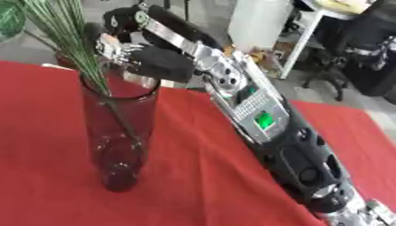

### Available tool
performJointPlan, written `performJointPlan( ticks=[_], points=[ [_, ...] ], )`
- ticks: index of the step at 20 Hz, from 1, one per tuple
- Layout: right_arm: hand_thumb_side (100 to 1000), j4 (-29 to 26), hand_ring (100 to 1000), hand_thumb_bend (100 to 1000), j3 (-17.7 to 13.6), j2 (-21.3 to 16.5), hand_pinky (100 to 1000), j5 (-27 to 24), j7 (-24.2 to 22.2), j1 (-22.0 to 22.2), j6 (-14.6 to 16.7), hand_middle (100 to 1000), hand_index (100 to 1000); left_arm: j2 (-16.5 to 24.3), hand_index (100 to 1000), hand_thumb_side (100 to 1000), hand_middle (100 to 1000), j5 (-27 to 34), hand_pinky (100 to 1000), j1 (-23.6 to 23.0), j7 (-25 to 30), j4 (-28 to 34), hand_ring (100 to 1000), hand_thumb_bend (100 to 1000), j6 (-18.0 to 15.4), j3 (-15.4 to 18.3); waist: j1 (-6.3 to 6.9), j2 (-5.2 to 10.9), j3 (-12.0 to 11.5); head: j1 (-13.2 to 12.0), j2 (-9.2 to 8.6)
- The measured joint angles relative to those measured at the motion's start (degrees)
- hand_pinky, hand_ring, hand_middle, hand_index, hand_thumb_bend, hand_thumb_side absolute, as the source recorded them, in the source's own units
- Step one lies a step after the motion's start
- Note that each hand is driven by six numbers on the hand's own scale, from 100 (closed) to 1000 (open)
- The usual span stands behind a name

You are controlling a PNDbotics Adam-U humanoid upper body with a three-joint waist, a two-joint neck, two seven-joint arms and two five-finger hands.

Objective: Arrange flowers into the vase.

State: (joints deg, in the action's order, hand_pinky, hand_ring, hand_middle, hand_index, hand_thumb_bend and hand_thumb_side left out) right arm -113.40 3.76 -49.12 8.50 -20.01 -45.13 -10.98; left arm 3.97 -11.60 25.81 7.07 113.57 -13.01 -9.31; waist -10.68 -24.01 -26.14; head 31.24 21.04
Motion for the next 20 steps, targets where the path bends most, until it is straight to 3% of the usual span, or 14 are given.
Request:
performJointPlan(
  ticks=[12, 20],
  points=[
    [981, -0.05, 982, 100, -2.38, -0.6, 932, -1.09, 1.09, 2.56, -0.76, 305, 662, 0.0, 875, 1000, 798, 0.0, 721, -0.02, 0.04, 0.0, 529, 100, 0.04, 0.0, 0.19, 0.05, 0.59, -1.27, -0.01],
    [975, -0.11, 980, 100, -5.71, -1.45, 932, -3.99, 4.63, 5.72, -1.07, 301, 664, 0.0, 876, 1000, 800, 0.0, 721, -0.02, -0.08, 0.0, 529, 100, 0.0, 0.01, 0.43, 0.05, 1.5, -2.83, -0.44]
  ],
)
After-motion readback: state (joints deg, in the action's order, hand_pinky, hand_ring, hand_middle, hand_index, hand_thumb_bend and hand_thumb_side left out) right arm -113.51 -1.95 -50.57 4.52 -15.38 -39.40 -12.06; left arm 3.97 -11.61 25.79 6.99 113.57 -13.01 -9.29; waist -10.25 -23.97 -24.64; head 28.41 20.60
